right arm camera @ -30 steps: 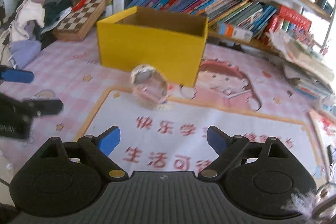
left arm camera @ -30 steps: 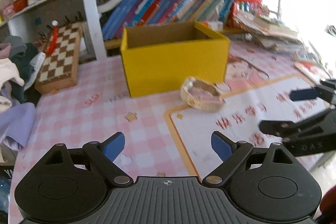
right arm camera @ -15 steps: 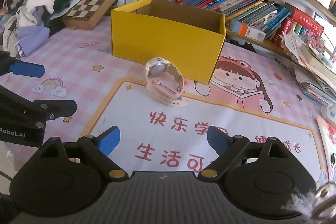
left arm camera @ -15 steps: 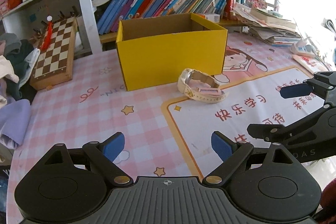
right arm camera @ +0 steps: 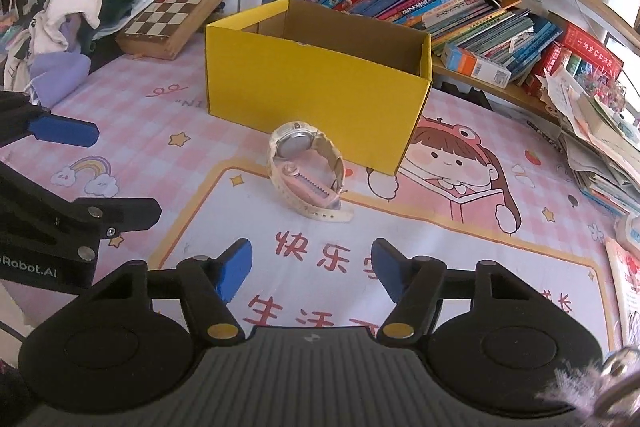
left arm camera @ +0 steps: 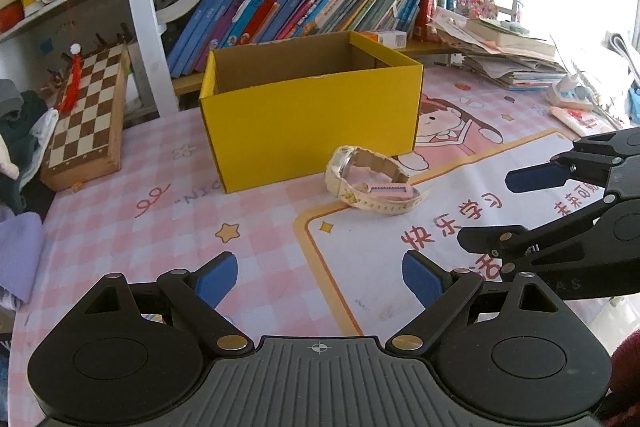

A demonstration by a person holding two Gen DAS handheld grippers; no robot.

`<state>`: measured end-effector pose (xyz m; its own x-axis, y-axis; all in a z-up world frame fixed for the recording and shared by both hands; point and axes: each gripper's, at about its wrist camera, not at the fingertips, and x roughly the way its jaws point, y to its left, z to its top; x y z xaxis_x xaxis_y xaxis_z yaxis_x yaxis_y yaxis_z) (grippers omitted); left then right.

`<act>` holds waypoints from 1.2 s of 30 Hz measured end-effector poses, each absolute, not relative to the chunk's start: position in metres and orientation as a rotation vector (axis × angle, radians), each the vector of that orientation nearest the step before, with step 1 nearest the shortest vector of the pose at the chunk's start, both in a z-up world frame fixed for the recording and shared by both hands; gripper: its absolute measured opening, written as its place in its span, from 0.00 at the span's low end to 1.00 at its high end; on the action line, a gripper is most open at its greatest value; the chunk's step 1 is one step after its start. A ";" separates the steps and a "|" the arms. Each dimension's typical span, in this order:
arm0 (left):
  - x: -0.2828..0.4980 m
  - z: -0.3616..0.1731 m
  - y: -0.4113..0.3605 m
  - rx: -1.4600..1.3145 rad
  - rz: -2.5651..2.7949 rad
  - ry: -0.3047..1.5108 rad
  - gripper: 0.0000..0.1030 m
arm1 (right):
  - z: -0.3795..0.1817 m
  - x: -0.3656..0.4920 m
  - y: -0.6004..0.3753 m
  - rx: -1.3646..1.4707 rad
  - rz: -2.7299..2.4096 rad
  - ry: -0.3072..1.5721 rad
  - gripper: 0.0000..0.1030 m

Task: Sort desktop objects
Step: 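Move the left tool to the white watch and close on its case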

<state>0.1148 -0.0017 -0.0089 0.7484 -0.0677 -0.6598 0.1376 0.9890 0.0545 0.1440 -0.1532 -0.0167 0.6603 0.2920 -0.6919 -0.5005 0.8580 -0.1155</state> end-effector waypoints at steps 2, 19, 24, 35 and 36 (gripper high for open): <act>0.117 -0.010 -0.002 0.101 -0.111 0.721 0.89 | -0.017 0.147 -0.154 -0.308 0.458 0.725 0.63; 0.137 -0.015 -0.006 0.073 -0.104 0.736 0.89 | -0.022 0.172 -0.162 -0.295 0.466 0.749 0.63; 0.143 -0.018 -0.005 0.060 -0.084 0.747 0.89 | -0.025 0.181 -0.160 -0.306 0.487 0.756 0.63; 0.159 -0.025 -0.012 0.045 -0.075 0.758 0.89 | -0.028 0.201 -0.168 -0.299 0.494 0.770 0.63; 0.160 -0.026 -0.013 0.046 -0.075 0.758 0.88 | -0.029 0.203 -0.168 -0.299 0.496 0.772 0.63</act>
